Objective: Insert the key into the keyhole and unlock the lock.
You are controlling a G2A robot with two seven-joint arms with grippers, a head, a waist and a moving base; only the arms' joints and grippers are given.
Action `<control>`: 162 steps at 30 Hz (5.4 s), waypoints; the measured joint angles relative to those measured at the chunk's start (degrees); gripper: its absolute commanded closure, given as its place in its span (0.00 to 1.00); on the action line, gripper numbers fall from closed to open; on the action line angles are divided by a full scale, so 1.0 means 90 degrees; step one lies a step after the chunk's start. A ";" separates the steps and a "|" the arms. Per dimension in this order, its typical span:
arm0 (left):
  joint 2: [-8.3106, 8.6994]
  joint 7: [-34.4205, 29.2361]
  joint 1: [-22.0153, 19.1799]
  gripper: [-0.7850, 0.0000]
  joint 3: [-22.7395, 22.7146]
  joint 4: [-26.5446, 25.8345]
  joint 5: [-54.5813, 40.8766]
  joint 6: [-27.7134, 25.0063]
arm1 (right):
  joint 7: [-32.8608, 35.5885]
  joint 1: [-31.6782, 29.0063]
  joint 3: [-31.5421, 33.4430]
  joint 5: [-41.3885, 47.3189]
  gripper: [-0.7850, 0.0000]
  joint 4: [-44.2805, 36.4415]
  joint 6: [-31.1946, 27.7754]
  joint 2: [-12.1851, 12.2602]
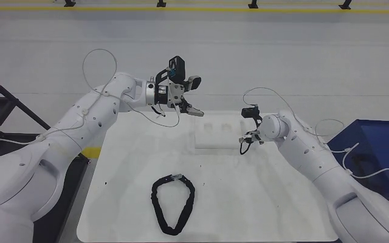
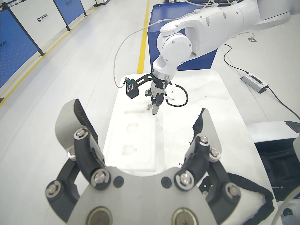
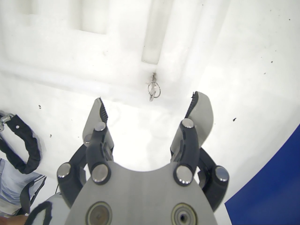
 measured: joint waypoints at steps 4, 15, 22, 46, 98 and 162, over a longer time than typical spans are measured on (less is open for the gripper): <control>0.0000 0.0000 0.0000 0.00 0.0000 0.0000 0.0000 0.0000 | -0.0056 0.0009 0.0009 -0.0077 0.62 0.0124 0.0124 -0.0056; 0.0000 0.0000 0.0000 0.00 0.0000 0.0000 0.0000 0.0000 | -0.0230 0.0057 0.0046 -0.0054 0.82 0.0535 0.0007 -0.0254; 0.0000 0.0000 0.0000 0.00 0.0000 0.0000 0.0000 0.0000 | -0.0270 0.0135 0.0020 0.0053 0.89 0.0922 -0.0120 -0.0436; 0.0000 0.0000 0.0000 0.00 0.0000 0.0000 0.0000 0.0000 | 0.0079 0.0617 0.0077 0.0043 1.00 0.1785 -0.0203 -0.0866; 0.0000 0.0000 0.0000 0.00 0.0000 0.0000 0.0000 0.0000 | -0.1646 -0.5519 0.6366 0.1312 1.00 -0.6635 -0.2644 0.1134; 0.0554 0.1142 0.2137 0.00 0.0000 -0.0315 0.4011 0.0000 | -0.1645 -0.5519 0.6365 0.1310 1.00 -0.6635 -0.2643 0.1134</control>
